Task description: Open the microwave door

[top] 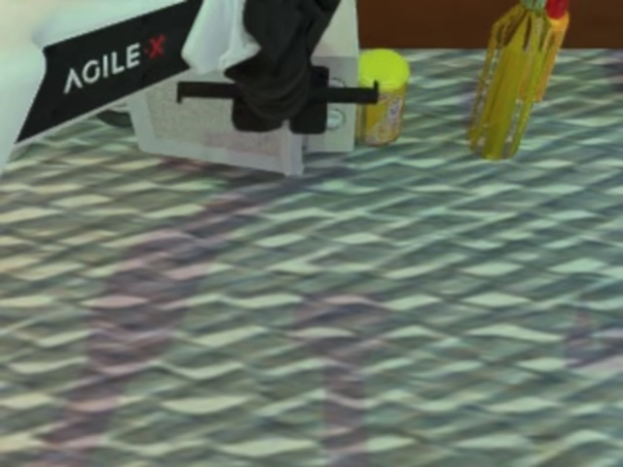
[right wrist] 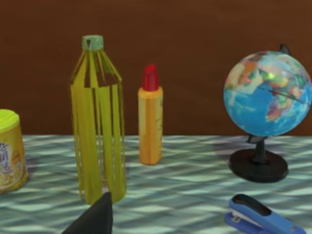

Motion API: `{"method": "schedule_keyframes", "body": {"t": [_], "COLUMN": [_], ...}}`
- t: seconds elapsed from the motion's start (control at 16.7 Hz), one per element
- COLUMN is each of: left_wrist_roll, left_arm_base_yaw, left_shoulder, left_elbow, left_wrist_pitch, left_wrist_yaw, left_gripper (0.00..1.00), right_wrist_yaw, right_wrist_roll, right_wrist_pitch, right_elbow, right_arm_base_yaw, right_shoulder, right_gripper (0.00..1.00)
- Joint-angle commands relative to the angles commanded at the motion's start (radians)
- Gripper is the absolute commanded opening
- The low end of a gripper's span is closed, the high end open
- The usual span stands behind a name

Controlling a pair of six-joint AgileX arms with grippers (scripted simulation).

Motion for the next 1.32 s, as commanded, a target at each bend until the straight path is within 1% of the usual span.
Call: {"method": "schedule_keyframes", "body": {"t": [0.42,0.84,1.32], "left_wrist_roll": [-0.001,0.105,0.107], "left_arm_base_yaw": [-0.006,0.014,0.014], "left_shoulder": [0.001,-0.091,-0.093], "left_elbow": [-0.004,-0.14,-0.141], "left_wrist_pitch": [0.003,0.069,0.071], "left_wrist_yaw": [0.006,0.054,0.055], "left_gripper": [0.0,0.0,0.0], "right_wrist_yaw": [0.0,0.0,0.0], "right_wrist_roll": [0.0,0.0,0.0], "right_wrist_pitch": [0.0,0.0,0.0], "right_elbow": [0.0,0.0,0.0], "right_arm_base_yaw": [0.0,0.0,0.0], "right_shoulder": [0.0,0.0,0.0], "right_gripper": [1.0,1.0,1.0]}}
